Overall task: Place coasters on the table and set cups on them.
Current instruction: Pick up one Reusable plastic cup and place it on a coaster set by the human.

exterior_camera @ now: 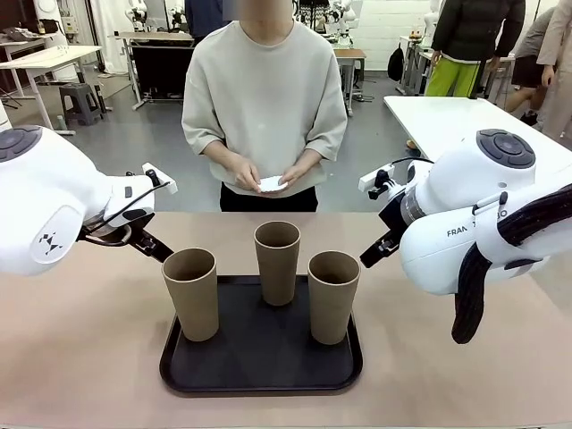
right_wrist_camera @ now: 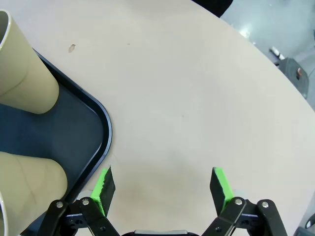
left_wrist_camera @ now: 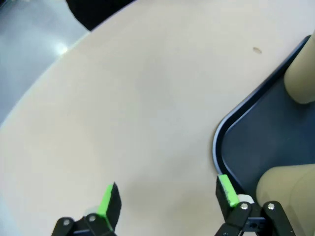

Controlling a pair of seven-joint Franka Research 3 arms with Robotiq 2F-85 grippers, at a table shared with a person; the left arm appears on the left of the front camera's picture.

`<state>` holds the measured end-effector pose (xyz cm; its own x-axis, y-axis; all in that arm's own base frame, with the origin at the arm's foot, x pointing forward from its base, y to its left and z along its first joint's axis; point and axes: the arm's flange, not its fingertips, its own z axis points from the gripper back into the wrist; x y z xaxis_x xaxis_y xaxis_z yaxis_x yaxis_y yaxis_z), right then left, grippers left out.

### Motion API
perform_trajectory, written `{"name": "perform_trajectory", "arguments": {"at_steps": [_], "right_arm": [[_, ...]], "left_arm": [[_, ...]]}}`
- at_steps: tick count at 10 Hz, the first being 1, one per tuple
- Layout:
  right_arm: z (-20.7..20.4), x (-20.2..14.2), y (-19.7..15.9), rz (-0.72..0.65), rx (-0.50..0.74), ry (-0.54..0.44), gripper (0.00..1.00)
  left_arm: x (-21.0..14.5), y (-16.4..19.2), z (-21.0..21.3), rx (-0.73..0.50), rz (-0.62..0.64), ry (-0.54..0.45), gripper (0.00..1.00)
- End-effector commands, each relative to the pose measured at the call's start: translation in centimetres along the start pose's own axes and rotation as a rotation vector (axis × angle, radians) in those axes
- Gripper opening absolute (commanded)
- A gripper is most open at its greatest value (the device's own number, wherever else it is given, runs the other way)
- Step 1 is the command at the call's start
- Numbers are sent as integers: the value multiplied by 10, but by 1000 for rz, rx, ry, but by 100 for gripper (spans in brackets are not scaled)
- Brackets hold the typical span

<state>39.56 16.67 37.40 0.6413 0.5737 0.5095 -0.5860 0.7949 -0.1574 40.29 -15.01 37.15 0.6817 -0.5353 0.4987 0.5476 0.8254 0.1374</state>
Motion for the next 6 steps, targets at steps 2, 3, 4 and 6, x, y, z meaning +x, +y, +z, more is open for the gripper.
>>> {"name": "perform_trajectory", "arguments": {"at_steps": [2,3,4,6], "right_arm": [[0,0,0,0,0,0,100],[0,0,0,0,0,0,100],[0,0,0,0,0,0,100],[0,0,0,0,0,0,100]], "left_arm": [[0,0,0,0,0,0,100],[0,0,0,0,0,0,100],[0,0,0,0,0,0,100],[0,0,0,0,0,0,100]]}}
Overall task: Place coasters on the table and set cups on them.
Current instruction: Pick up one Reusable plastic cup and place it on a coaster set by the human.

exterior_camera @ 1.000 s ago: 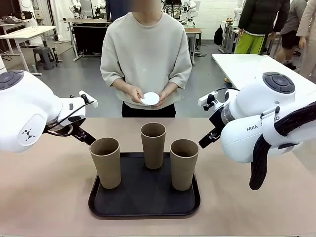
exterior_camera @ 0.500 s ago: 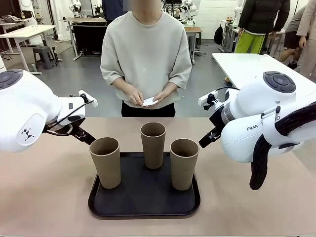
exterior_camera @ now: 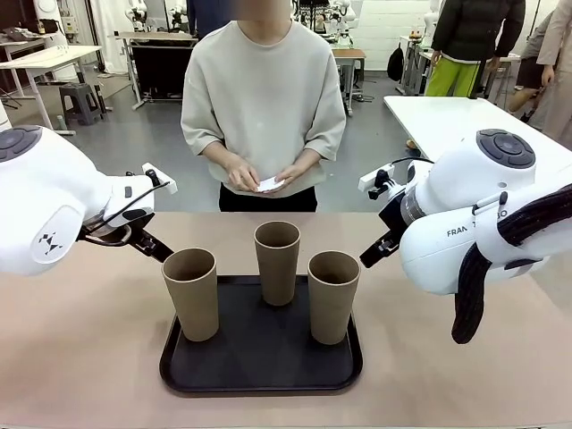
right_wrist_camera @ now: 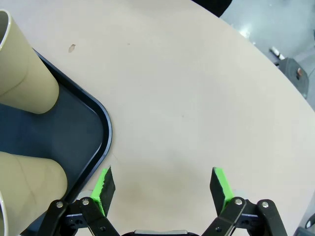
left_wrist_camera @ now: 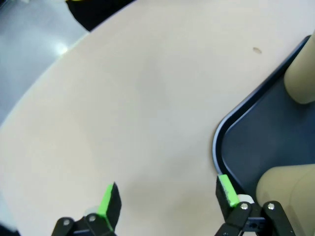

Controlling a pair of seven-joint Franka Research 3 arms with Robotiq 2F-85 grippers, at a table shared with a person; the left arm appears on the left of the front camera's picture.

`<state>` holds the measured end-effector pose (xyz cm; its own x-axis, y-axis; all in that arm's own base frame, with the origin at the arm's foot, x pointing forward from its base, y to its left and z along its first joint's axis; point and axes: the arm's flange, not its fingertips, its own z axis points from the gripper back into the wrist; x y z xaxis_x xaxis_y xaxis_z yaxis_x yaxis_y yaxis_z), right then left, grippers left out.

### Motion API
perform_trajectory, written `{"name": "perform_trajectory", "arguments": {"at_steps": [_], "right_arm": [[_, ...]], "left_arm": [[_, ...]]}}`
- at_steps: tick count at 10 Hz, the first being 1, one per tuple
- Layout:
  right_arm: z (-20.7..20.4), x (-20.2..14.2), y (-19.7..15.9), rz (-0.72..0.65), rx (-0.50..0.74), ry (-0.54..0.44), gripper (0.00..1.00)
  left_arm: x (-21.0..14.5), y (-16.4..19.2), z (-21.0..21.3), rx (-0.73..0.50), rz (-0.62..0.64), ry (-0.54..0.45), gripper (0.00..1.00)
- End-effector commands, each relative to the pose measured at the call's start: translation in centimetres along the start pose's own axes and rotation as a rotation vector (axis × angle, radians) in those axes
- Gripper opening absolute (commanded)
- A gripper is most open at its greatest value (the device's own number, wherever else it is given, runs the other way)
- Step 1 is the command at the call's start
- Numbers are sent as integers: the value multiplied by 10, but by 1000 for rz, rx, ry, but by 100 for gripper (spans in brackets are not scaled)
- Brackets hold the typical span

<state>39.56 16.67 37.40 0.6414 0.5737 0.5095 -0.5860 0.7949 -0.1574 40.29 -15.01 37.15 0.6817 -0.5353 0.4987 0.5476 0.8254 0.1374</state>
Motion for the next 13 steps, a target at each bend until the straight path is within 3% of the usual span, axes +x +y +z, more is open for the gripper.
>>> {"name": "perform_trajectory", "arguments": {"at_steps": [1,5,6,7,8,9,13], "right_arm": [[0,0,0,0,0,0,100],[0,0,0,0,0,0,100],[11,-3,1,13,-2,5,100],[33,-5,-1,-14,-26,-1,100],[59,-5,-6,-167,-94,17,100],[96,-10,-5,-211,-85,53,100],[190,-59,31,-233,15,215,100]], "left_arm": [[0,0,0,0,0,0,100],[0,0,0,0,0,0,100],[2,1,25,54,-1,10,100],[2,4,52,128,-16,-1,100],[0,9,75,154,-17,28,100],[-10,12,98,171,-5,19,100],[-62,-1,159,-11,13,177,100]]}}
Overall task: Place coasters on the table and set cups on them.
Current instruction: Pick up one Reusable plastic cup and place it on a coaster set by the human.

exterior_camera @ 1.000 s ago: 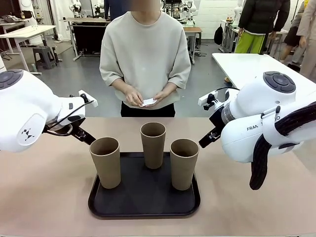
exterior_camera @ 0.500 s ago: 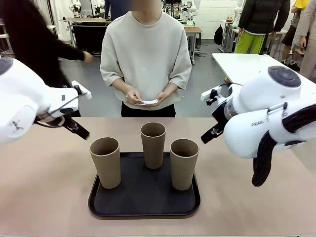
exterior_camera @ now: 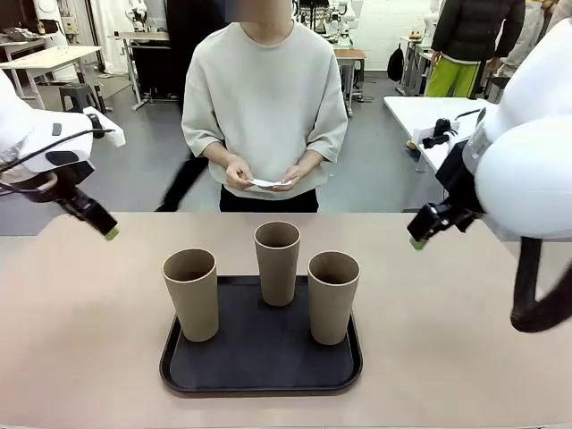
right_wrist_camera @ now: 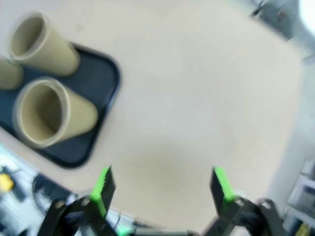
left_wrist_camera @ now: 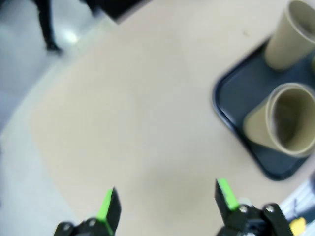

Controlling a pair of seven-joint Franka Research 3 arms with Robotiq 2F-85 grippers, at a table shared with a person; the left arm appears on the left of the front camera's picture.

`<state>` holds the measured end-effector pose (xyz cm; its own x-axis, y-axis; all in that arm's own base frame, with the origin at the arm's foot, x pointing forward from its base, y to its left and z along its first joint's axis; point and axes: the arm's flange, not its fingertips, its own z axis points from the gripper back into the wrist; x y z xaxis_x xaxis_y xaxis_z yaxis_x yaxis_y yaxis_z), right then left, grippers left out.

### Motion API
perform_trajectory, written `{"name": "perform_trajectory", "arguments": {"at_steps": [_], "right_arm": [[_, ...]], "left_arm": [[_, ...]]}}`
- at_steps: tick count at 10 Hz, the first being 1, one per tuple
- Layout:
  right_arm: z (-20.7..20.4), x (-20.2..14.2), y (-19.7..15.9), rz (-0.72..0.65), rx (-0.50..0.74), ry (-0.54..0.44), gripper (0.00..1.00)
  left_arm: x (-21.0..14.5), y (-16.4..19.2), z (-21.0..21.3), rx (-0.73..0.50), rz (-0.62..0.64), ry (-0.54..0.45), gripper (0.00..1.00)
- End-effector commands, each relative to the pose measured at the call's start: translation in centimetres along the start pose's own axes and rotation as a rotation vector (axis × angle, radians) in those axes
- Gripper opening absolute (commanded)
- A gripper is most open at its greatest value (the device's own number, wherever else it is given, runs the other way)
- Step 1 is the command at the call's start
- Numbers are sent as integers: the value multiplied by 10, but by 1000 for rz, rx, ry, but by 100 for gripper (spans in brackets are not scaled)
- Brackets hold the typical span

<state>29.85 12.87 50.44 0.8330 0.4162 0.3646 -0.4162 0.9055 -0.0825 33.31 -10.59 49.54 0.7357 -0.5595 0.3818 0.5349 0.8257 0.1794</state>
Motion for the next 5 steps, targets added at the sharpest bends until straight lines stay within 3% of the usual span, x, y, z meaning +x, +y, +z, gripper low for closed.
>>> {"name": "perform_trajectory", "arguments": {"at_steps": [1,2,3,4,5], "right_arm": [[17,-66,18,-33,23,80,100],[13,-74,19,-51,18,104,100],[2,-70,16,-15,-127,88,100],[35,-36,14,-7,12,88,100],[35,-36,14,-7,12,88,100]], "left_arm": [[-70,-19,12,-41,49,61,100],[-82,-18,18,-22,110,46,100],[-83,-17,19,26,117,-15,100],[-21,-4,27,-42,36,62,100],[-21,-4,27,-42,36,62,100]]}}
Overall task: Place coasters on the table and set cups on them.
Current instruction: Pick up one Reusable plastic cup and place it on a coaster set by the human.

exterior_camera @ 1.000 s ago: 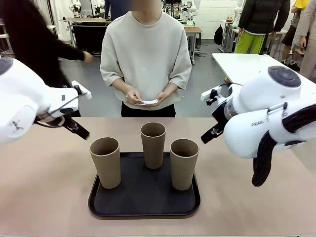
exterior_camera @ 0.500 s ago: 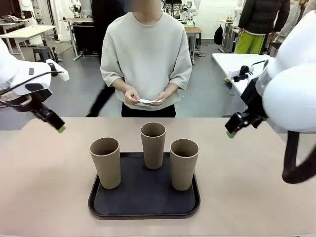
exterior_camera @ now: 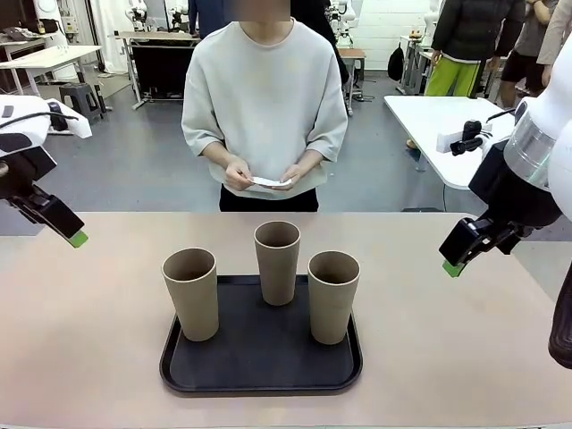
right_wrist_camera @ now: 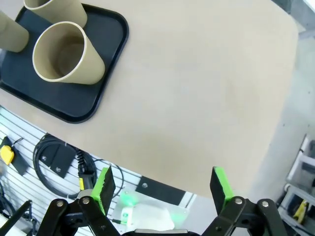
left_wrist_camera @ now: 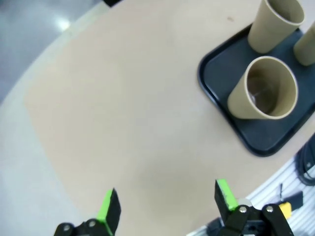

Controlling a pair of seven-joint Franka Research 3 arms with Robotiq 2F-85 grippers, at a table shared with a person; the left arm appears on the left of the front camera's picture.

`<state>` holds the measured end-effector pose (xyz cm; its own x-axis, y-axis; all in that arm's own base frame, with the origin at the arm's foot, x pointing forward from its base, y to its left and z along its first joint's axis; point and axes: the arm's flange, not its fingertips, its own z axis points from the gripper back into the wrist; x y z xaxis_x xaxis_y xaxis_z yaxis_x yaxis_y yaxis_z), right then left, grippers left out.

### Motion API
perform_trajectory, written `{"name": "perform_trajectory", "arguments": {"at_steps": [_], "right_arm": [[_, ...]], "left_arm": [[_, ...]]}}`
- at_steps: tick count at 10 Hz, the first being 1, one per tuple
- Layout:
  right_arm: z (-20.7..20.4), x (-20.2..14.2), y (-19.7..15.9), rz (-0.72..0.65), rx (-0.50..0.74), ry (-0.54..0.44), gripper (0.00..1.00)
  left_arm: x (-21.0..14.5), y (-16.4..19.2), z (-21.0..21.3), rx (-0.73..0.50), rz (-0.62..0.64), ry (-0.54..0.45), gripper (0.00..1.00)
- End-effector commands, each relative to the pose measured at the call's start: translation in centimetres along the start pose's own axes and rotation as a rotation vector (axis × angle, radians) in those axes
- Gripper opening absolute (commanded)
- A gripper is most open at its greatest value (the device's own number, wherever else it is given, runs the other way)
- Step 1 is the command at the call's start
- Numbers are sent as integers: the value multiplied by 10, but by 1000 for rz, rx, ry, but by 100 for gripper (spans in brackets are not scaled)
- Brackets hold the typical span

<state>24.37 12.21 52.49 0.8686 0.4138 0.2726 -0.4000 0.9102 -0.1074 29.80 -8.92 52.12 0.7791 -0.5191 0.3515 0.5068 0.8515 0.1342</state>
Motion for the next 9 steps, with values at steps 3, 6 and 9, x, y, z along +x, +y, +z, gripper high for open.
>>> {"name": "perform_trajectory", "arguments": {"at_steps": [3,6,9], "right_arm": [[0,-3,-13,-107,300,-39,100],[-3,-50,-77,-400,834,-91,100],[-38,-87,-144,-631,1010,-33,100]], "left_arm": [[4,21,-5,-227,125,26,100],[-15,84,-7,-661,367,-6,100],[-38,147,-37,-853,573,-14,100]]}}
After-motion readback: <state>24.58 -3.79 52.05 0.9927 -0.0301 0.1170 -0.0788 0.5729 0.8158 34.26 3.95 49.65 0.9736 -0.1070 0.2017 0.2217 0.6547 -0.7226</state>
